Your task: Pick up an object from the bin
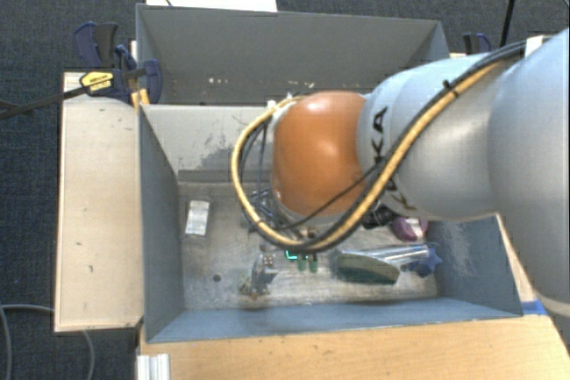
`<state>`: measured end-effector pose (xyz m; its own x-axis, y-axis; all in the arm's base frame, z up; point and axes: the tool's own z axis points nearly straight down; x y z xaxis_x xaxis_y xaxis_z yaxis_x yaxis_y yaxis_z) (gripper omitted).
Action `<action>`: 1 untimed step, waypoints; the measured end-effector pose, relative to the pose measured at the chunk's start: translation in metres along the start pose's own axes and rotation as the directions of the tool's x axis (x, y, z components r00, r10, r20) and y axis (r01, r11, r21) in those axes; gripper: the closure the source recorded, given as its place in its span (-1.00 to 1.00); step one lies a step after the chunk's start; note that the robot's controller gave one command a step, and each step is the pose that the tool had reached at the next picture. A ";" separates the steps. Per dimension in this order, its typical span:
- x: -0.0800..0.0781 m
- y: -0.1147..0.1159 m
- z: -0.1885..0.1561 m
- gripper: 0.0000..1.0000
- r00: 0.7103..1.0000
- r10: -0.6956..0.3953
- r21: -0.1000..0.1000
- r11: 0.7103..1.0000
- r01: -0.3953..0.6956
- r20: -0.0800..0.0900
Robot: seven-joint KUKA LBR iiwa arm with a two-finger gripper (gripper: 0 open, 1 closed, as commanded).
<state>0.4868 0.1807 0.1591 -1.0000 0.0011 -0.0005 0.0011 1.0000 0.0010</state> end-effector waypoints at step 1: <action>-0.012 -0.101 0.088 -1.00 1.000 -0.024 0.000 1.000 0.024 0.004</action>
Offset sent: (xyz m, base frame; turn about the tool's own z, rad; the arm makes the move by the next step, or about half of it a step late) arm 0.0101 -0.0966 -0.0869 -0.0314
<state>0.4984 0.0803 0.0711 -0.9997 -0.0224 -0.0043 -0.0224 0.9997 0.0008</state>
